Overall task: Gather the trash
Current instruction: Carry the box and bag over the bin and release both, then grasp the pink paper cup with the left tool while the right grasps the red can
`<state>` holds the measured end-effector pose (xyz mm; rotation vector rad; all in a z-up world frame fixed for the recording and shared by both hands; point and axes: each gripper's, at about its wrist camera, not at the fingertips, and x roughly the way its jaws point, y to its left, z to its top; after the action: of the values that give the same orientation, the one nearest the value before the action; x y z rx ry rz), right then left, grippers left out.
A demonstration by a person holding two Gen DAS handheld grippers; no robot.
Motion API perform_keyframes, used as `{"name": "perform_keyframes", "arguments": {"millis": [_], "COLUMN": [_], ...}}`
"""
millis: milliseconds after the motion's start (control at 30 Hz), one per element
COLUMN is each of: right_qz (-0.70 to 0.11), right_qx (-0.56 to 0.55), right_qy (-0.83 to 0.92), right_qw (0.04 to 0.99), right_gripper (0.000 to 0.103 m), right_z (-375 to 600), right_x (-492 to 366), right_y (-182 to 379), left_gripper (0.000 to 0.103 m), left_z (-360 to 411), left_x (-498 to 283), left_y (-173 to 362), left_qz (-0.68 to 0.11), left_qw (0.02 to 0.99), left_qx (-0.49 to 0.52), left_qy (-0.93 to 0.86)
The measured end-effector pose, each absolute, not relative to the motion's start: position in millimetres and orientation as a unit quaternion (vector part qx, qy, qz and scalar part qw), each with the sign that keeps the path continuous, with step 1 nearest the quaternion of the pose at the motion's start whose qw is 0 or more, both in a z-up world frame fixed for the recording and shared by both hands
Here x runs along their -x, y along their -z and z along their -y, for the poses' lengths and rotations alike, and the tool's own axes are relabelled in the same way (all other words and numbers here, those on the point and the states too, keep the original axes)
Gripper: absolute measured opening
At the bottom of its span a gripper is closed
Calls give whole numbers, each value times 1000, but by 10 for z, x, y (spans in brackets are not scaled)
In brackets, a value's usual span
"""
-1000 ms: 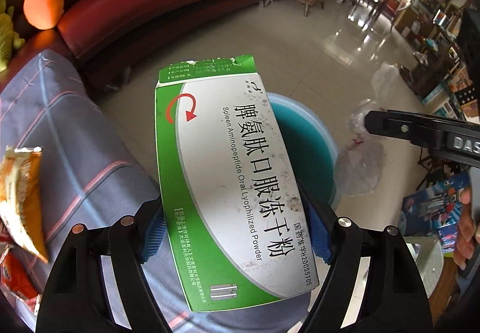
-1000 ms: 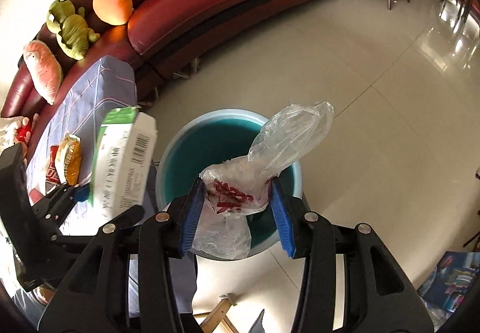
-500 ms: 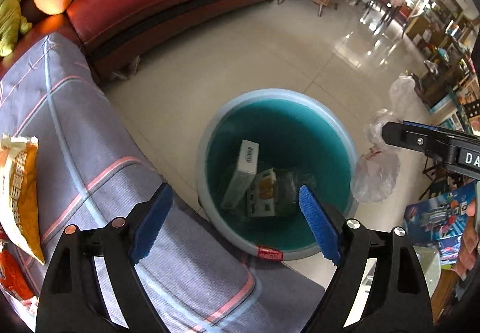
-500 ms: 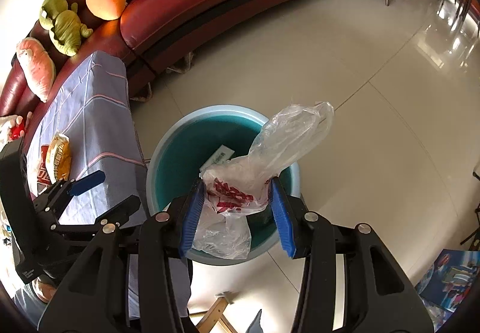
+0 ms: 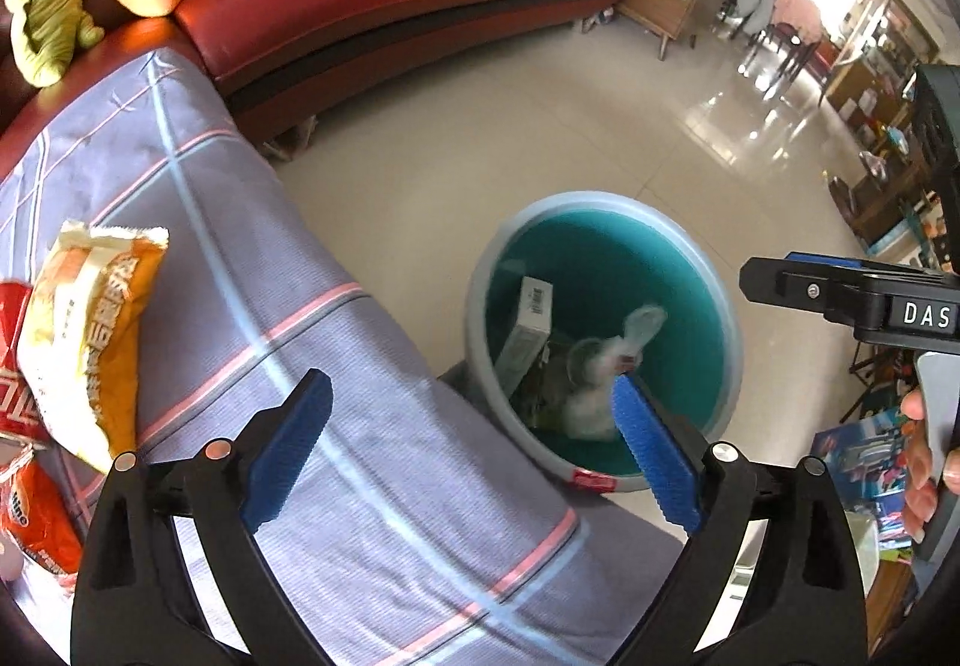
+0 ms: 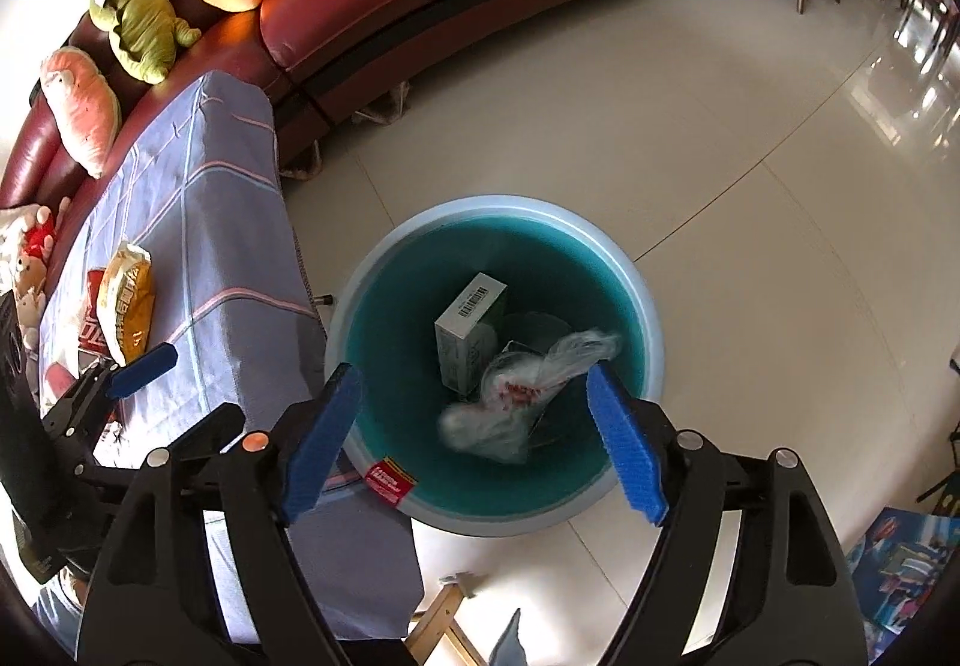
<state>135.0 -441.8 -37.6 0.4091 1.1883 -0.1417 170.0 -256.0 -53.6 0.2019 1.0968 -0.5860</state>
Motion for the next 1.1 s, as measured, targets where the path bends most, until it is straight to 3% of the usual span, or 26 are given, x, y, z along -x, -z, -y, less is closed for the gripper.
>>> {"name": "perform_keyframes", "arguments": {"millis": [300, 600, 1100], "right_qz": [-563, -567, -588], "right_qx": [-178, -161, -83], "right_qy": [64, 48, -23], "right_qw": [805, 806, 804], "right_gripper": [85, 87, 87], "right_z": [4154, 3732, 2285], "right_x": [-1353, -1396, -1660], "right_y": [309, 180, 23], "left_gripper": [95, 95, 95], "left_z": [2300, 1849, 308], "left_x": [-1692, -1633, -1602], "left_y": [424, 332, 123], "left_qz": [-508, -501, -490], "left_qw": [814, 824, 853], "left_qx": [-82, -64, -14], "left_qy": [269, 257, 180]}}
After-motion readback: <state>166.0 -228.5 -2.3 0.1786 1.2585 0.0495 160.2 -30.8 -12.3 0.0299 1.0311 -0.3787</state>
